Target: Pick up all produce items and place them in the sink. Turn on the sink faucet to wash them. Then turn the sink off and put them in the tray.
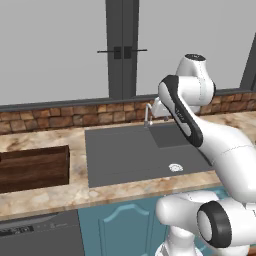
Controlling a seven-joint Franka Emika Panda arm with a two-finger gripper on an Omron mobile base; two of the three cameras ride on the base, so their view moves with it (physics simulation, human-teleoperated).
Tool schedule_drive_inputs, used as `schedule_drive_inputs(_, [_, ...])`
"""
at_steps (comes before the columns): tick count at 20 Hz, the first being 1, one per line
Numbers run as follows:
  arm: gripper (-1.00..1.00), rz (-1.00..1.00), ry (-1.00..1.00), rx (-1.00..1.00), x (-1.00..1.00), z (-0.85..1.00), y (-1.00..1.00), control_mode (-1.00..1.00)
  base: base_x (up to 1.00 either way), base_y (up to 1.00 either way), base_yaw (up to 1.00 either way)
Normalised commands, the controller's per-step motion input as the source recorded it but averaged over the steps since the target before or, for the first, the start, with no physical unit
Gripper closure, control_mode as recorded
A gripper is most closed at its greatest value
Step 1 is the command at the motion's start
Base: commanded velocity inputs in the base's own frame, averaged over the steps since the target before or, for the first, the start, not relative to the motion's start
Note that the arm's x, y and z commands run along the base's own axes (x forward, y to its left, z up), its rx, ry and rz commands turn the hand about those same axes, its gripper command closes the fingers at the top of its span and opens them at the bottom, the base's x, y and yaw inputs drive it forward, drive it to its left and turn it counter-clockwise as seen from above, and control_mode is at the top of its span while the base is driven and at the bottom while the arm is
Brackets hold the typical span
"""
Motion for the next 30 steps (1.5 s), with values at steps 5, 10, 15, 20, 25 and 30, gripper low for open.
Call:
schedule_drive_inputs(5, [-1.00,-0.01,-0.10,0.00,-0.31,0.00,-0.06,-1.00,0.00,0.00,0.00])
schedule_drive_inputs(10, [-1.00,-0.05,-0.05,0.00,-0.44,0.00,-0.11,-1.00,0.00,0.00,0.00])
schedule_drive_inputs(15, [-1.00,-0.05,0.00,0.00,-0.20,0.01,-0.06,-1.00,0.00,0.00,0.00])
schedule_drive_inputs(20, [-1.00,-0.05,0.04,0.00,0.00,0.01,-0.01,-1.00,0.00,0.00,0.00])
schedule_drive_inputs(25, [-1.00,-0.04,0.06,0.00,0.00,0.00,-0.05,-1.00,0.00,0.00,0.00])
schedule_drive_inputs(30, [-1.00,-0.04,0.00,0.00,-0.08,0.00,-0.08,-1.00,0.00,0.00,0.00])
